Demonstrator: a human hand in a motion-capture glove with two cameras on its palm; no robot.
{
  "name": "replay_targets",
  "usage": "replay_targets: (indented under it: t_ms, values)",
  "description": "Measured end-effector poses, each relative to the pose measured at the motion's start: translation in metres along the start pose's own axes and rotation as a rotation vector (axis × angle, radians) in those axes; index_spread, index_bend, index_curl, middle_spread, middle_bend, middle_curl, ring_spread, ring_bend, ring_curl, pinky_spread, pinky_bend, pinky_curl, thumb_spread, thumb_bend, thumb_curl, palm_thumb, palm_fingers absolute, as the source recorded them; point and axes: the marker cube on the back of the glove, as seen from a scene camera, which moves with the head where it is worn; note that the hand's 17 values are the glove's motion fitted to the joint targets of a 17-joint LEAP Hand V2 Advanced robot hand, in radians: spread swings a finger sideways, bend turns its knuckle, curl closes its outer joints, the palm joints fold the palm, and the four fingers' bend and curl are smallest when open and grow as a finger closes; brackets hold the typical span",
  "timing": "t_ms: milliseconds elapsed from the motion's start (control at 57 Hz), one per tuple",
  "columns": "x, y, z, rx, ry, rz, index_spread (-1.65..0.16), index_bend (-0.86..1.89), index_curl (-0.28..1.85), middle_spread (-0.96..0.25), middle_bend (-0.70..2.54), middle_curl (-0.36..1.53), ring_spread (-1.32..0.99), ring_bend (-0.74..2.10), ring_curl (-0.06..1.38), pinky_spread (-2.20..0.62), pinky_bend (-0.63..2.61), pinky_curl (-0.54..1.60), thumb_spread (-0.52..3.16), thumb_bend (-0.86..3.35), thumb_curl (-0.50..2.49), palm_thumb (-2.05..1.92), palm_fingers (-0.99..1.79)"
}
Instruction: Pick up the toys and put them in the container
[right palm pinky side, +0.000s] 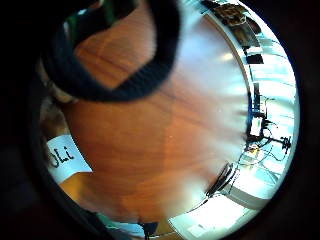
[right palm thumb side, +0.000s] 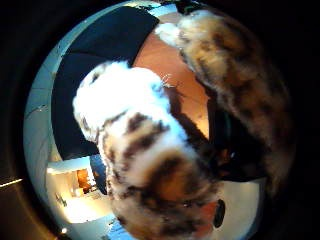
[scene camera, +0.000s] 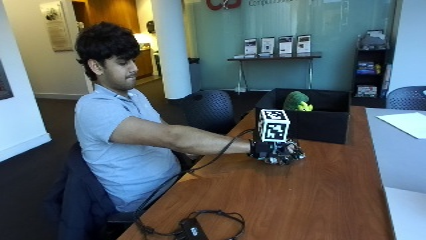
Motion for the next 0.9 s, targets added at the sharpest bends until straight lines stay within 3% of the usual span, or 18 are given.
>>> replay_targets:
  t_ms: [140, 298, 527, 895]
  values:
    - [-0.001, 0.000, -0.004, 0.055, 0.014, -0.026, -0.35, 0.06, 0.21, 0.03, 0.13, 0.23, -0.09, 0.59, 0.26, -0.24, 1.10, 0.39, 1.68, 0.36, 0.35, 0.45, 0.32]
    - [-0.003, -0.002, -0.008, 0.135, 0.011, -0.041, -0.33, 0.12, 0.18, 0.03, 0.19, 0.24, -0.16, 0.86, 0.37, -0.35, 1.21, 0.43, 1.64, 0.55, 0.41, 0.64, 0.54]
    - [0.001, -0.014, -0.040, 0.136, -0.072, -0.007, -0.31, 0.14, 0.18, 0.02, 0.19, 0.27, -0.20, 0.91, 0.40, -0.39, 1.23, 0.44, 1.57, 0.66, 0.47, 0.75, 0.65]
    - [-0.077, -0.040, -0.193, 0.316, -0.116, -0.095, -0.30, 0.13, 0.15, 0.02, 0.19, 0.30, -0.21, 0.91, 0.41, -0.40, 1.24, 0.42, 1.57, 0.66, 0.49, 0.73, 0.64]
